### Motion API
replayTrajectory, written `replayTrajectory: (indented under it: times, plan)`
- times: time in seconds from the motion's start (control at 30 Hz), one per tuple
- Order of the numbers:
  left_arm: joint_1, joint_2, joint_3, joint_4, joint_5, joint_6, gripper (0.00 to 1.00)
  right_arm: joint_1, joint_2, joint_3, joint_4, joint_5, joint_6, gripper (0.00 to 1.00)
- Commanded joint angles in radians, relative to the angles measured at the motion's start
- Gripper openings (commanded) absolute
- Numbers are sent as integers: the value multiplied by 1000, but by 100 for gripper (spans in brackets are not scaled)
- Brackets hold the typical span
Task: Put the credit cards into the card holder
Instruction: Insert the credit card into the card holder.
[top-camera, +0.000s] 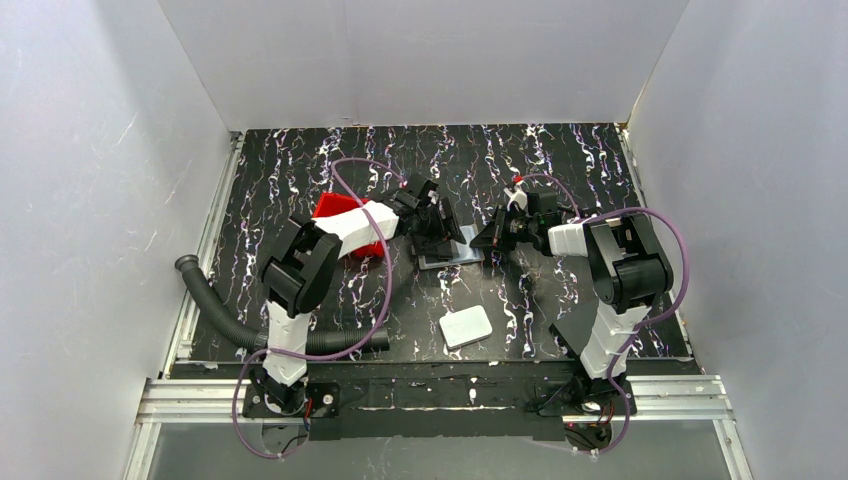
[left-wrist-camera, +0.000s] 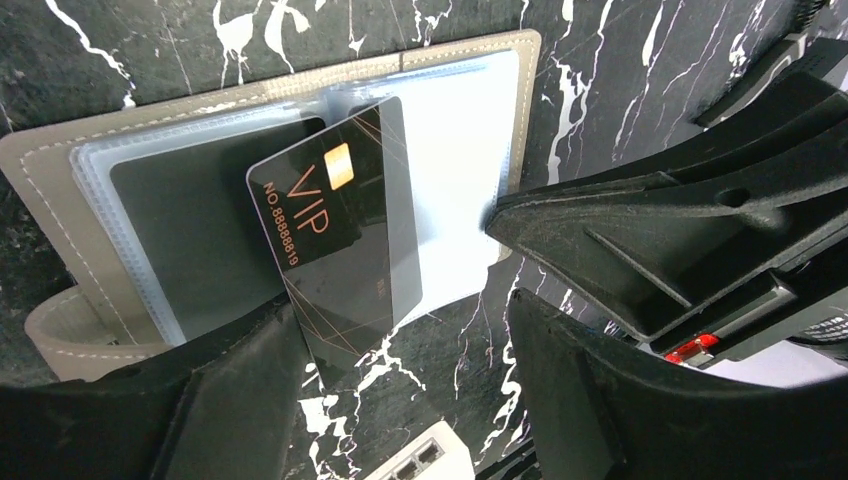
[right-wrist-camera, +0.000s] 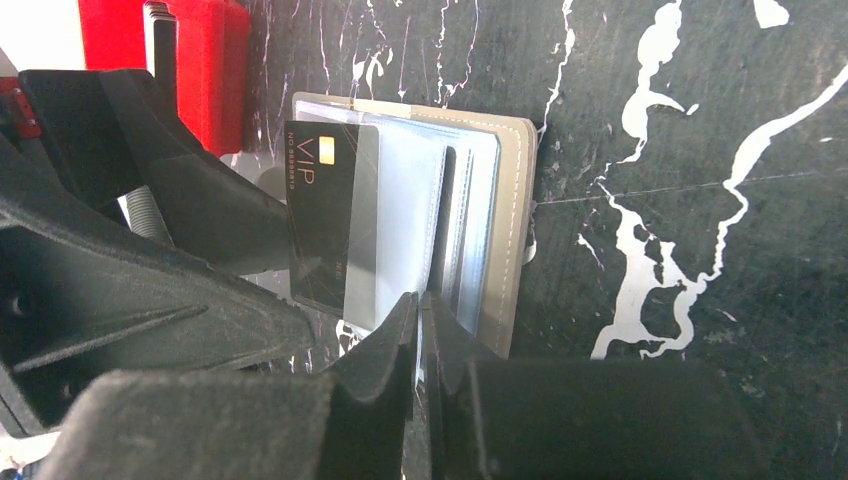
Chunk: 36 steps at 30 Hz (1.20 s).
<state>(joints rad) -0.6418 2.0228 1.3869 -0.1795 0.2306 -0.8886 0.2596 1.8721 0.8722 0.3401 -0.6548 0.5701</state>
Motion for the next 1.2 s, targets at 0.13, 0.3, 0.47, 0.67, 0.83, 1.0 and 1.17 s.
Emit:
replayTrajectory:
  times: [0.13,0.3,0.47,0.67,0.83,1.0,1.17]
  plan:
    - [-15,6,69,-159,-101,79,76,10,-2,17,-9,-3,-24,13]
    - [1,28,89,-166,-79,100,77,9,-4,16,-13,-3,-31,13]
    - [2,61,129,-155,-40,105,77,10,7,19,-8,-6,-30,13]
    - [-10,66,152,-146,-56,149,77,16,19,31,-5,-14,-25,13]
    - [-33,88,182,-136,-18,161,77,20,19,36,-10,-18,-28,13]
    - [-44,92,162,-91,21,117,77,21,13,27,1,-16,-18,13]
    - [-42,87,154,-104,4,102,78,20,-13,22,-26,14,-10,23]
